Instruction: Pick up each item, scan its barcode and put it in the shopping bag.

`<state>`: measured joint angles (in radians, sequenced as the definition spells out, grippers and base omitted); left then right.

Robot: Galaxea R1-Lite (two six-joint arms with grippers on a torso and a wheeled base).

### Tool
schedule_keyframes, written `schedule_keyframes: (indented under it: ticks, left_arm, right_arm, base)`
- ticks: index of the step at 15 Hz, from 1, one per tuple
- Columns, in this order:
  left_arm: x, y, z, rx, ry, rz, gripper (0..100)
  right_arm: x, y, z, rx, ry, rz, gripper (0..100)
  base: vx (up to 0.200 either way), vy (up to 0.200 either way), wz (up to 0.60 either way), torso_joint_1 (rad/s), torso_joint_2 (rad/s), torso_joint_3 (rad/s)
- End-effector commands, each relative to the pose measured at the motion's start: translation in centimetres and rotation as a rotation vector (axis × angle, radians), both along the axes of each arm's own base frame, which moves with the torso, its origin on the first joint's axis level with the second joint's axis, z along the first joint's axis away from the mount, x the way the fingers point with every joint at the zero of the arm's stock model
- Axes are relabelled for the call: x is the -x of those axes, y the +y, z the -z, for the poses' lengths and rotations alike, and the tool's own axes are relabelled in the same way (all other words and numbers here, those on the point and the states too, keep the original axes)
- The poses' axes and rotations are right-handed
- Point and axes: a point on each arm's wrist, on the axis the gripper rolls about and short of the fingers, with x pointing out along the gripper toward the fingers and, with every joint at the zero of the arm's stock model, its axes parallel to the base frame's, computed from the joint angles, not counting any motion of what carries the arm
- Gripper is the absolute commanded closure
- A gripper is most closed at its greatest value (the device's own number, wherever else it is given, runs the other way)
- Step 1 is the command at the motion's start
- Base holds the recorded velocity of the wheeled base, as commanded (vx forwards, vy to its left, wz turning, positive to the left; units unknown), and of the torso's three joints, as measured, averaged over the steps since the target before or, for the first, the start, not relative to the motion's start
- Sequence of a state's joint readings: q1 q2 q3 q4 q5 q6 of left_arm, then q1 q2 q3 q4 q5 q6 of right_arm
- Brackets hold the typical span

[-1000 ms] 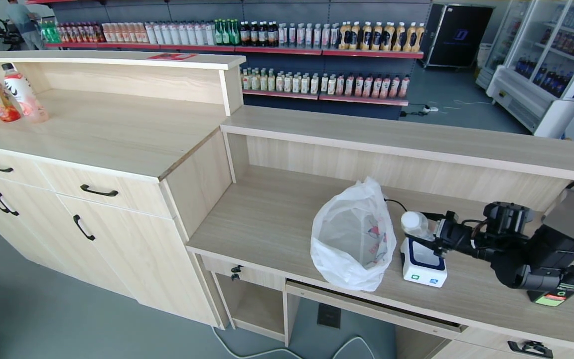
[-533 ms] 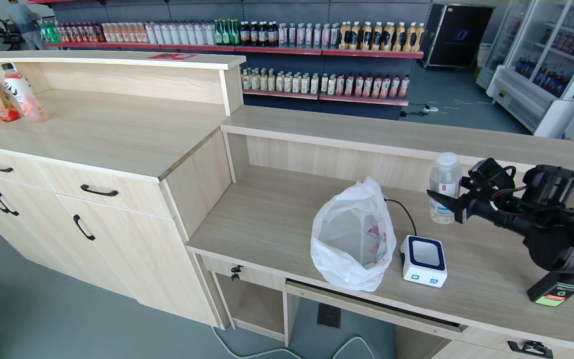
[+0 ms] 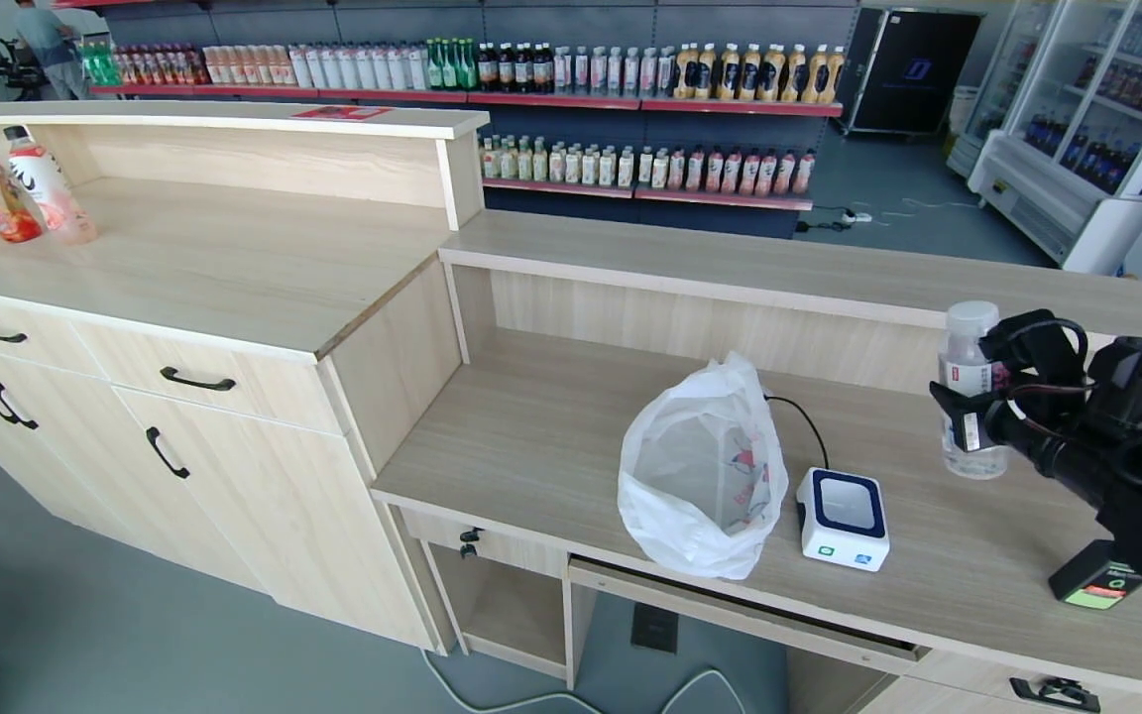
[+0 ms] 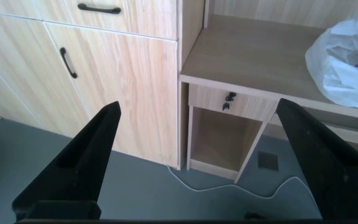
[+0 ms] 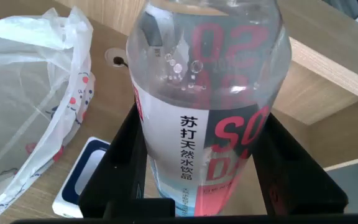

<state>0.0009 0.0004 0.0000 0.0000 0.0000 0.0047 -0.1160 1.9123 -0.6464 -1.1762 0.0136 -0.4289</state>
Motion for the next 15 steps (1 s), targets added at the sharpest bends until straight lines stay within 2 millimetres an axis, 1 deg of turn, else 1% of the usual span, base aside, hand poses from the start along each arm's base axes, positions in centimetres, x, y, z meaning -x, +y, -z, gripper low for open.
schedule_keyframes:
  ticks: [1,2,3,6,7,9,10,12,13,15]
  left_arm:
    - [0.0,0.0,0.0,0.000,0.000,-0.001,0]
    - [0.0,0.0,0.0,0.000,0.000,-0.001,0]
    - [0.0,0.0,0.0,0.000,0.000,-0.001,0]
    - [0.0,0.0,0.0,0.000,0.000,-0.001,0]
    - [0.0,0.0,0.0,0.000,0.000,-0.001,0]
    - [0.0,0.0,0.0,0.000,0.000,-0.001,0]
    - [0.0,0.0,0.0,0.000,0.000,-0.001,0]
    - [0.0,0.0,0.0,0.000,0.000,-0.001,0]
    - [0.0,0.0,0.0,0.000,0.000,-0.001,0]
    - [0.0,0.0,0.0,0.000,0.000,-0.001,0]
  right_arm:
    - [1.5,0.3,-1.0,0.025,-0.015,0.005,100]
    - [1.5,0.2,-1.0,0.034,-0.012,0.013,100]
    - [1.5,0.1,-1.4,0.070,-0.030,0.013,100]
    - [0.9,0.6,-1.2,0.069,-0.061,0.002,100]
    - [0.2,1.4,-0.9,-0.005,-0.109,-0.043,100]
    - [-2.0,2.1,0.9,-0.115,-0.091,-0.130,100]
    - [-3.0,2.5,2.3,-0.160,-0.066,-0.142,100]
    - [-5.8,4.1,5.2,-0.274,-0.060,-0.178,100]
    - [-7.0,5.0,6.4,-0.305,-0.064,-0.200,100]
    - [-9.1,5.8,8.5,-0.303,-0.074,-0.220,100]
  base:
    - [0.000,0.000,0.00,0.000,0.00,0.000]
    - [0.000,0.000,0.00,0.000,0.00,0.000]
    - [0.000,0.000,0.00,0.000,0.00,0.000]
    - [0.000,0.000,0.60,-0.002,0.00,0.002]
    - [0.000,0.000,0.60,0.012,0.00,0.002]
    - [0.000,0.000,0.00,0.000,0.00,0.000]
    - [0.000,0.000,0.00,0.000,0.00,0.000]
    - [0.000,0.000,0.00,0.000,0.00,0.000]
    - [0.000,0.000,0.00,0.000,0.00,0.000]
    - [0.000,0.000,0.00,0.000,0.00,0.000]
